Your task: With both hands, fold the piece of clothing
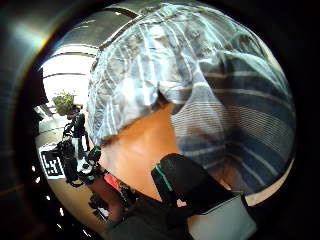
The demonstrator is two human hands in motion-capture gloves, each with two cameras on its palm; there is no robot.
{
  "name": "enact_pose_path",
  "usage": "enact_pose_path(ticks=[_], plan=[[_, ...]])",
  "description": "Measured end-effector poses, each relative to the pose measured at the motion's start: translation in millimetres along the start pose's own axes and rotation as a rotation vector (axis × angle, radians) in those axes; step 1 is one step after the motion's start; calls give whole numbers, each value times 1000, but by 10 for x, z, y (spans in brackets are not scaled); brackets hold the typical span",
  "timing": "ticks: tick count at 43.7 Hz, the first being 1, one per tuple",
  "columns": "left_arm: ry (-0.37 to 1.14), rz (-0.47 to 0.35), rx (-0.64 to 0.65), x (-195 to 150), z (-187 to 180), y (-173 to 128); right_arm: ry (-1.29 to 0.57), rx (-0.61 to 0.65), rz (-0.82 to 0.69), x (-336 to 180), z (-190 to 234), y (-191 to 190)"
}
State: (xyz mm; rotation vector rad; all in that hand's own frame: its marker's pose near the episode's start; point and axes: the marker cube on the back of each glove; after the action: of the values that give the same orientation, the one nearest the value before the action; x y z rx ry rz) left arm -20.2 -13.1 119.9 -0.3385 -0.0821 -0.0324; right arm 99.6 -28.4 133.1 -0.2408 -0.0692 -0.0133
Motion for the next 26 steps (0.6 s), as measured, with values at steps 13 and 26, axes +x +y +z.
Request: enact_pose_path(ticks=[13, 26], plan=[[-141, -20, 101, 48, 4, -44, 85, 93, 73, -103, -106, 63], [-57, -18, 233, -45, 111, -203, 315, 240, 27, 97, 8, -232]])
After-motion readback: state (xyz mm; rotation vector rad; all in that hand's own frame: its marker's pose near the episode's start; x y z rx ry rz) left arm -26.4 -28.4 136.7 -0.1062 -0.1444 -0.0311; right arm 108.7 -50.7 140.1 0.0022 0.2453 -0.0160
